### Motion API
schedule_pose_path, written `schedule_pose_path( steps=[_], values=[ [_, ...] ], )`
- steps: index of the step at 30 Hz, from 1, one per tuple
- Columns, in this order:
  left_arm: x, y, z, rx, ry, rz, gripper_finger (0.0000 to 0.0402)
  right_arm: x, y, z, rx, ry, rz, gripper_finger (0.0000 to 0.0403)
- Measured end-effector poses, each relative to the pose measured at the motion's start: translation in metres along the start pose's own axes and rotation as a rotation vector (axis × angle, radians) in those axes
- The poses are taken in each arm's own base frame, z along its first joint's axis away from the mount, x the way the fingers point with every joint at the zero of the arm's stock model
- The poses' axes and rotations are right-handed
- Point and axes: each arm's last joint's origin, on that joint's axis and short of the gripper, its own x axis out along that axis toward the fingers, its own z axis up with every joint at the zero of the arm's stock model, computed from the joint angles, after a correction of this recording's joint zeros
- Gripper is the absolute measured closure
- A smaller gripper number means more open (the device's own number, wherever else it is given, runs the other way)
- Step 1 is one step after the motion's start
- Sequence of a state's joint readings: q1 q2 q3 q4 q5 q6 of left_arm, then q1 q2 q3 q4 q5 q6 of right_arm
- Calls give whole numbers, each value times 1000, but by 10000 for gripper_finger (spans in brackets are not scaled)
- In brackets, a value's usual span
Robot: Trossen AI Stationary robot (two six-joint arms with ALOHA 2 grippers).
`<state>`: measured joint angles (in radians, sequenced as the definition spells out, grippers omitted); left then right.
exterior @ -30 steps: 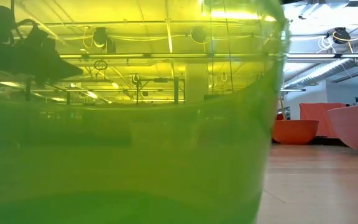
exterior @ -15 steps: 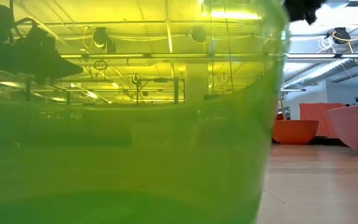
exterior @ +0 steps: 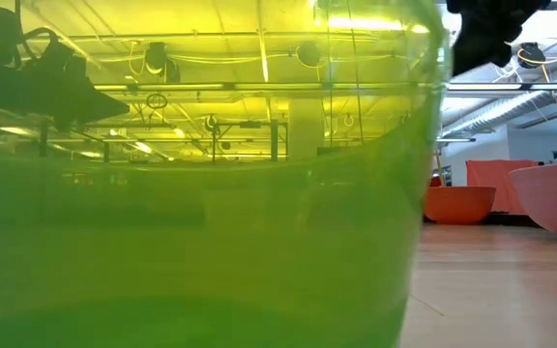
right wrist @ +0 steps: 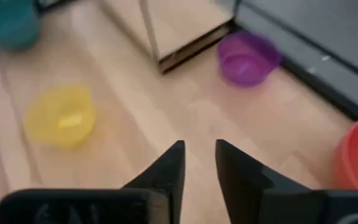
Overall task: Place and stack bowls onto a shelf
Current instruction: Put the big pink bowl on the shelf
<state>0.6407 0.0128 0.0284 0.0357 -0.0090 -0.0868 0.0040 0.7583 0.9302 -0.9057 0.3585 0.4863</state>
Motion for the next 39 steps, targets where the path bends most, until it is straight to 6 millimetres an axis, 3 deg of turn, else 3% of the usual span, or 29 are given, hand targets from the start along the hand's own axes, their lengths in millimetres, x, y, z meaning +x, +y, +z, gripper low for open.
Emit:
schedule_pose_path(
  steps=[7,14,21,33,39],
  values=[
    [0,0,0,0,0,0,394,6,-2,-21,-91,326,29,283],
    [0,0,0,0,1,0,394,13,-4,-30,-236,510,-25,286],
    [0,0,0,0,2,0,394,36,0,-51,-276,673,62,286],
    [0,0,0,0,2,0,394,67,-5,-82,-380,732,21,287],
    [0,0,0,0,2,0,394,70,-6,-83,-386,725,-18,287]
  ],
)
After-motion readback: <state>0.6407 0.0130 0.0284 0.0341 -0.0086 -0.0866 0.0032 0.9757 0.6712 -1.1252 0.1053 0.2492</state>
